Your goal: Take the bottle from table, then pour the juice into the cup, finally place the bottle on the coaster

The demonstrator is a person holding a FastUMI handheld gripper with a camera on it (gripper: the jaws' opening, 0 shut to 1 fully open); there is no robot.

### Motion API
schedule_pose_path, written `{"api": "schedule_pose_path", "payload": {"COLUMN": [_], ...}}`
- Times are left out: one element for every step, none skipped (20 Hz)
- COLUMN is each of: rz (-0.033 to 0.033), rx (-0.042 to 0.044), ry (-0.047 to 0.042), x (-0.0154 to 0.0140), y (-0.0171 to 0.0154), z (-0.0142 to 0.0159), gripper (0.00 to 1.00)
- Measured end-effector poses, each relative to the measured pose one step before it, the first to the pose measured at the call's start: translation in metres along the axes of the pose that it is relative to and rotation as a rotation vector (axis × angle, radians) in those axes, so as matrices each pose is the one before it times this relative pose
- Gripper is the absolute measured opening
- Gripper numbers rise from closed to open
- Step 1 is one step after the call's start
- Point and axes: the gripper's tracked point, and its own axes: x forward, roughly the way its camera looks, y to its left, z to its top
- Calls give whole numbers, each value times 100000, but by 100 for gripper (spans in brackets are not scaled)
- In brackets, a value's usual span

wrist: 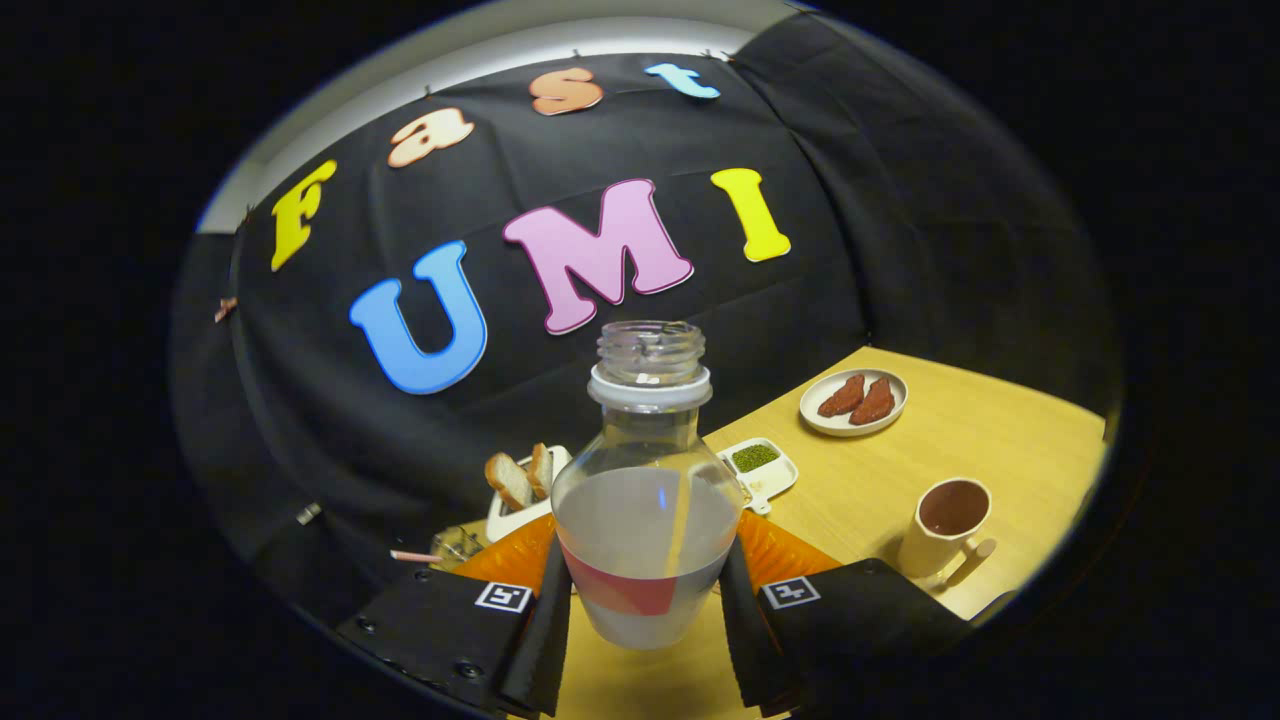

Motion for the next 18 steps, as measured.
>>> {"api": "schedule_pose_path", "payload": {"rz": [2032,570,-1310,-2793,-2573,-1335,-2181,-2452,-2271,-1464,-542,306,-167,191,901,832,-278,40], "rx": [-4937,-4793,-5197,-5391,-6086,-5891,-5348,-4008,-2618,-1119,406,1150,486,-15,601,793,284,404], "ry": [1179,-289,-1307,-1382,-1891,-1596,-1443,-1027,-586,465,1356,1701,1708,1353,1877,1272,86,91], "x": [904,995,949,1155,848,989,964,795,968,1030,1008,958,865,698,533,491,227,463], "y": [811,529,-233,-1112,-755,-523,-665,-572,-422,-271,143,308,235,-85,159,56,-229,-168], "z": [-933,-602,-342,-347,-183,-421,-480,-612,-519,-523,-887,-1002,-819,-527,-701,-726,-189,-74], "gripper": [68,68,68,68,68,68,68,68,68,69,69,69,69,70,70,70,70,70]}}
